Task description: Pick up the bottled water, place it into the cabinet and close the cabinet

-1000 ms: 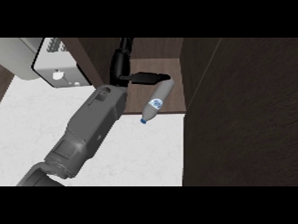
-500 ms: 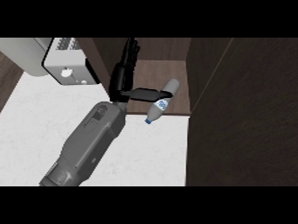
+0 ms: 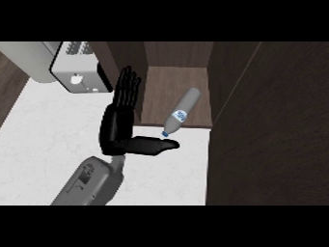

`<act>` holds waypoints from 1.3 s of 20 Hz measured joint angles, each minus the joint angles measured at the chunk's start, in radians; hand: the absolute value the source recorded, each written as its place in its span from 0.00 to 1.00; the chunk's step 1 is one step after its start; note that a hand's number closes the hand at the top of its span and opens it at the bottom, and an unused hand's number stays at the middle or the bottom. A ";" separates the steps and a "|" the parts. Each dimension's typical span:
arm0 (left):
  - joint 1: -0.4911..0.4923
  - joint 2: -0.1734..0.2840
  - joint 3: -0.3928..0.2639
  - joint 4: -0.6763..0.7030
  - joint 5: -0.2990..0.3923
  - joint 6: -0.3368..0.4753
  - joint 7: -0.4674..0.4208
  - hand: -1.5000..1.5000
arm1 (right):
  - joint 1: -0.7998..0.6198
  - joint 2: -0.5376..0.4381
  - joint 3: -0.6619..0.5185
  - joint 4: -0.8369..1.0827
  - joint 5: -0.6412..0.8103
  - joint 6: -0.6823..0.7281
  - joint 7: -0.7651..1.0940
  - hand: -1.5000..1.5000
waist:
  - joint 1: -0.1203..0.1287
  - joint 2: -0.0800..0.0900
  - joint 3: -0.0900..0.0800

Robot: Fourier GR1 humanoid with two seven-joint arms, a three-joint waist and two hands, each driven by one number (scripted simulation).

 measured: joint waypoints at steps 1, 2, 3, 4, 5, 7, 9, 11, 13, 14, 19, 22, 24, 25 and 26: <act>0.042 0.008 -0.021 -0.073 -0.006 0.017 0.023 0.00 | 0.005 -0.003 0.001 -0.007 -0.001 0.002 0.000 0.00 | -0.001 0.000 0.000; 0.089 0.018 -0.043 -0.141 -0.012 0.031 0.042 0.00 | 0.005 -0.006 0.003 -0.009 0.004 0.002 0.000 0.00 | -0.004 0.001 0.000; 0.134 0.034 -0.061 -0.211 -0.017 0.043 0.064 0.00 | 0.010 -0.012 0.004 -0.011 0.006 0.008 -0.007 0.00 | -0.006 0.002 0.000; 0.179 0.044 -0.086 -0.273 -0.028 0.058 0.078 0.00 | 0.007 -0.017 0.003 -0.009 0.013 0.011 -0.011 0.00 | -0.009 0.003 0.000; 0.225 0.063 -0.108 -0.334 -0.034 0.062 0.094 0.00 | 0.009 -0.025 0.008 -0.011 0.025 0.018 -0.017 0.00 | -0.011 0.003 0.000; 0.294 0.083 -0.149 -0.433 -0.050 0.077 0.115 0.00 | -0.009 -0.046 0.016 -0.014 0.044 0.035 -0.010 1.00 | -0.015 0.006 -0.001; 0.354 0.118 -0.166 -0.534 -0.058 0.085 0.140 0.00 | 0.000 -0.069 0.040 -0.019 0.073 0.054 -0.007 1.00 | -0.019 0.007 -0.001; 0.430 0.143 -0.195 -0.616 -0.069 0.089 0.131 0.00 | -0.007 -0.097 0.055 -0.030 0.085 0.073 0.020 1.00 | -0.018 0.008 -0.001; 0.502 0.170 -0.204 -0.686 -0.075 0.092 0.110 0.00 | -0.019 -0.124 0.068 -0.030 0.105 0.097 0.021 1.00 | -0.017 0.009 -0.002; 0.538 0.181 -0.204 -0.702 -0.078 0.089 0.090 0.00 | -0.021 -0.141 0.077 -0.040 0.114 0.109 0.032 1.00 | -0.018 0.010 -0.002; 0.700 0.267 -0.174 -0.857 -0.072 0.080 0.053 0.00 | -0.039 -0.168 0.154 -0.061 0.177 0.132 0.056 1.00 | -0.017 0.016 -0.001; 0.797 0.306 -0.138 -0.890 -0.042 0.039 -0.008 0.00 | -0.045 -0.182 0.190 -0.085 0.228 0.131 0.076 1.00 | -0.018 0.020 0.001; 0.853 0.333 -0.112 -0.931 -0.017 0.015 -0.026 0.00 | -0.052 -0.189 0.200 -0.108 0.262 0.127 0.107 1.00 | -0.016 0.021 0.001; 0.881 0.349 -0.094 -0.945 0.003 -0.004 -0.036 0.00 | -0.053 -0.195 0.204 -0.117 0.279 0.127 0.112 1.00 | -0.016 0.021 0.001; 0.910 0.363 -0.079 -0.964 0.016 -0.021 -0.048 0.00 | -0.057 -0.197 0.206 -0.123 0.292 0.127 0.120 1.00 | -0.014 0.020 0.001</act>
